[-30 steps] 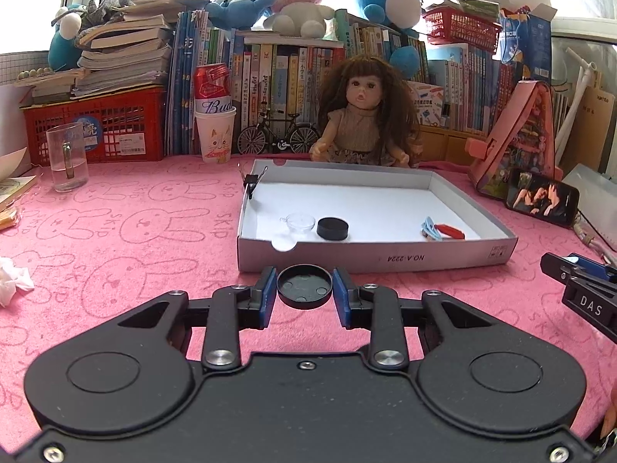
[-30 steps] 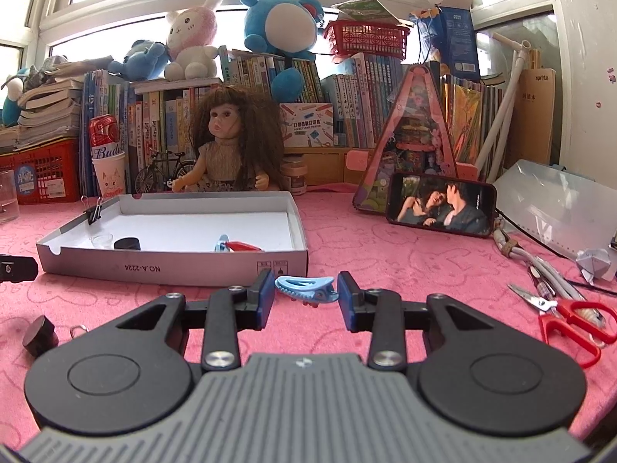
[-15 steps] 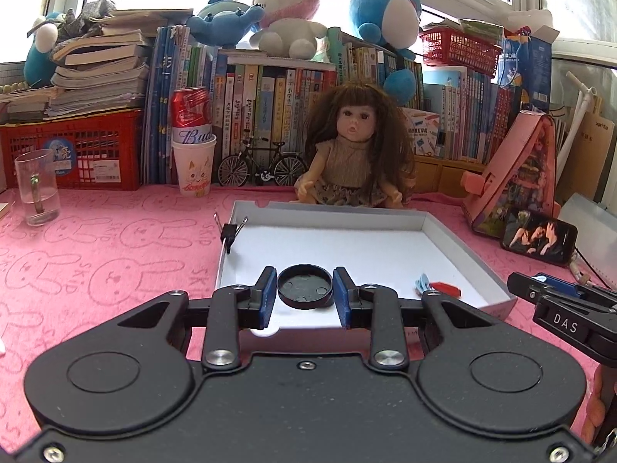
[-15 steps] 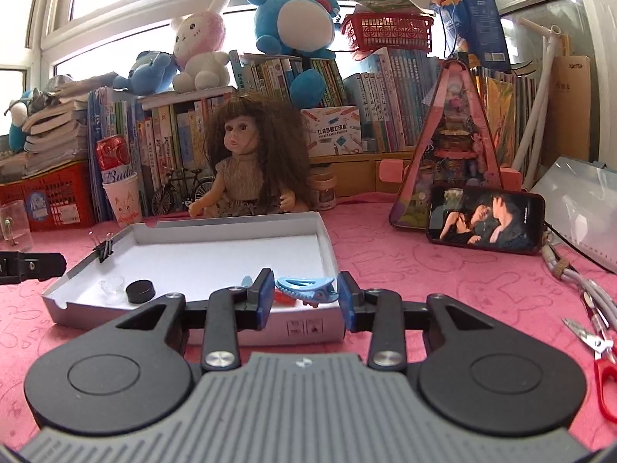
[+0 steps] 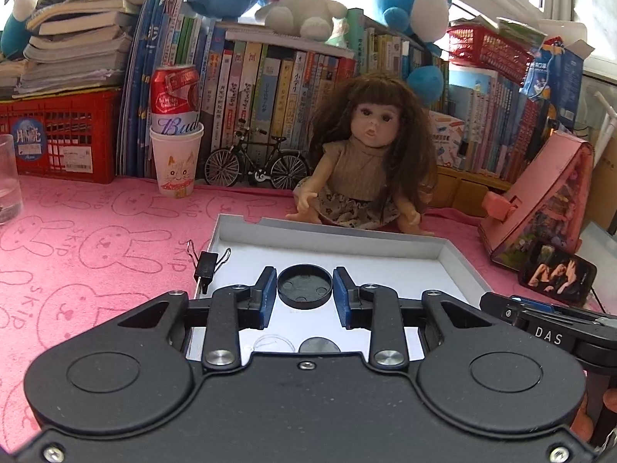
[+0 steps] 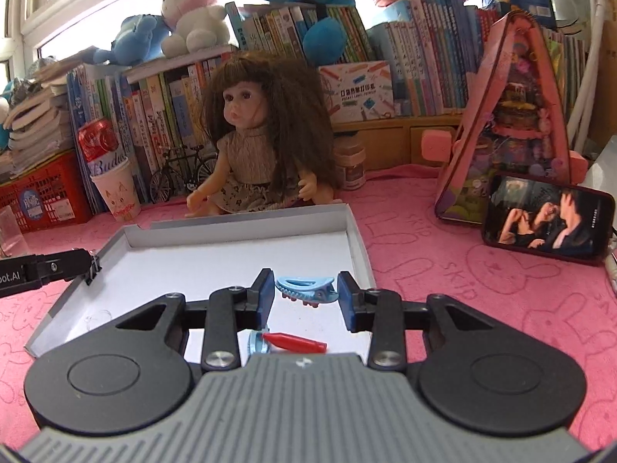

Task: Organize rigid objects
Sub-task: 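Carry the disc and clip over the box and open both tools to release, then move both tools back from the box toward the remaining objects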

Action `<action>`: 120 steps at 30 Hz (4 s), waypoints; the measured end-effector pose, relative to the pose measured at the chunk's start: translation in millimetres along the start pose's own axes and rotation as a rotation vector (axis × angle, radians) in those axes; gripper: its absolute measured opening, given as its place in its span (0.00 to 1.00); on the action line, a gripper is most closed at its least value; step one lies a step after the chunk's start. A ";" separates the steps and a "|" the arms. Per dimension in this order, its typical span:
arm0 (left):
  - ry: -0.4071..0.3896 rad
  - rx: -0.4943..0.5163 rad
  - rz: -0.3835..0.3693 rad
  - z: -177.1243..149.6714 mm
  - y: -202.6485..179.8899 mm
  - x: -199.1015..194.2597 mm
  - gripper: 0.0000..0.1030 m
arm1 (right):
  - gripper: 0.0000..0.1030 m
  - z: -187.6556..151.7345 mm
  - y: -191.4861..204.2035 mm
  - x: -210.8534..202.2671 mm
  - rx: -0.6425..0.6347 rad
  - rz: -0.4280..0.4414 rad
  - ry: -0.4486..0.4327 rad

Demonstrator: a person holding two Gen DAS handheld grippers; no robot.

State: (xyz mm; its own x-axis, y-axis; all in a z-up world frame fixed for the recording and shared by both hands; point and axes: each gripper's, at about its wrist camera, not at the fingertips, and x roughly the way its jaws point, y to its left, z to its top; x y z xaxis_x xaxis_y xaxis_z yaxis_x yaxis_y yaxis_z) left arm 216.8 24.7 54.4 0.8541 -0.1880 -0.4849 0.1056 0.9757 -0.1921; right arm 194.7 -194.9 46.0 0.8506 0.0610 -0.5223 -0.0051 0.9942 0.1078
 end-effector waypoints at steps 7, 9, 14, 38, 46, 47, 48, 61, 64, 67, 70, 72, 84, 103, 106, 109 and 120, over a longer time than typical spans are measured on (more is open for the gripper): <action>0.044 0.009 0.032 3.3 1.7 25.0 0.29 | 0.40 3.8 1.7 18.6 0.008 -0.001 0.054; 0.050 0.014 0.041 3.0 1.5 29.9 0.29 | 0.40 3.0 2.7 22.0 0.004 -0.006 0.069; 0.064 0.023 0.061 0.3 1.0 40.8 0.29 | 0.40 0.1 5.1 28.9 0.000 -0.003 0.105; 0.073 0.019 0.045 -8.9 -2.3 40.1 0.63 | 0.70 -3.7 6.4 26.2 0.011 0.022 0.093; 0.045 0.024 0.028 -6.1 -4.7 15.7 0.79 | 0.83 -1.7 7.6 8.6 0.013 0.052 0.060; 0.040 0.029 0.030 -6.8 -5.4 12.6 0.79 | 0.84 -1.8 7.5 6.3 0.014 0.053 0.057; 0.037 0.035 0.030 -7.5 -6.3 9.3 0.79 | 0.85 -1.5 7.3 4.2 0.015 0.053 0.052; 0.022 0.073 -0.013 -18.8 -15.5 -30.9 0.79 | 0.97 -4.3 13.1 -29.3 -0.032 0.060 -0.023; 0.013 0.066 -0.013 -21.7 -16.5 -40.3 0.79 | 1.00 -6.0 14.8 -38.8 -0.054 0.067 -0.042; 0.006 0.061 -0.023 -25.3 -16.3 -50.8 0.80 | 1.00 -9.6 15.4 -47.4 -0.069 0.079 -0.048; 0.003 0.057 -0.028 -29.3 -15.7 -60.4 0.80 | 1.00 -14.7 14.9 -55.2 -0.077 0.085 -0.052; 0.002 0.057 -0.034 -32.3 -15.6 -66.7 0.80 | 1.00 -18.0 14.7 -60.0 -0.084 0.090 -0.050; -0.004 0.095 -0.064 -58.6 -20.8 -102.4 0.80 | 1.00 -36.4 11.6 -87.1 -0.105 0.110 -0.054; 0.035 0.209 -0.090 -104.8 -29.2 -125.4 0.80 | 1.00 -75.0 10.8 -113.4 -0.155 0.122 -0.040; 0.043 0.223 -0.103 -112.3 -28.1 -128.2 0.80 | 1.00 -81.3 8.4 -116.6 -0.151 0.129 -0.034; 0.049 0.234 -0.112 -119.1 -26.0 -130.8 0.80 | 1.00 -87.3 6.4 -119.5 -0.159 0.125 -0.036; 0.078 0.240 -0.146 -137.1 -23.1 -141.0 0.70 | 1.00 -103.5 2.1 -129.1 -0.176 0.115 -0.042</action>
State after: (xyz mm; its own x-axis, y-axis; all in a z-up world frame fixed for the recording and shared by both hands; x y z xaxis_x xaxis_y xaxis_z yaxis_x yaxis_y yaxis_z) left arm 24.1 13.1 10.2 0.7803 -0.3278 -0.5327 0.3502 0.9346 -0.0621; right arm 30.4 -191.5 26.1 0.8605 0.1744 -0.4787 -0.1914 0.9814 0.0134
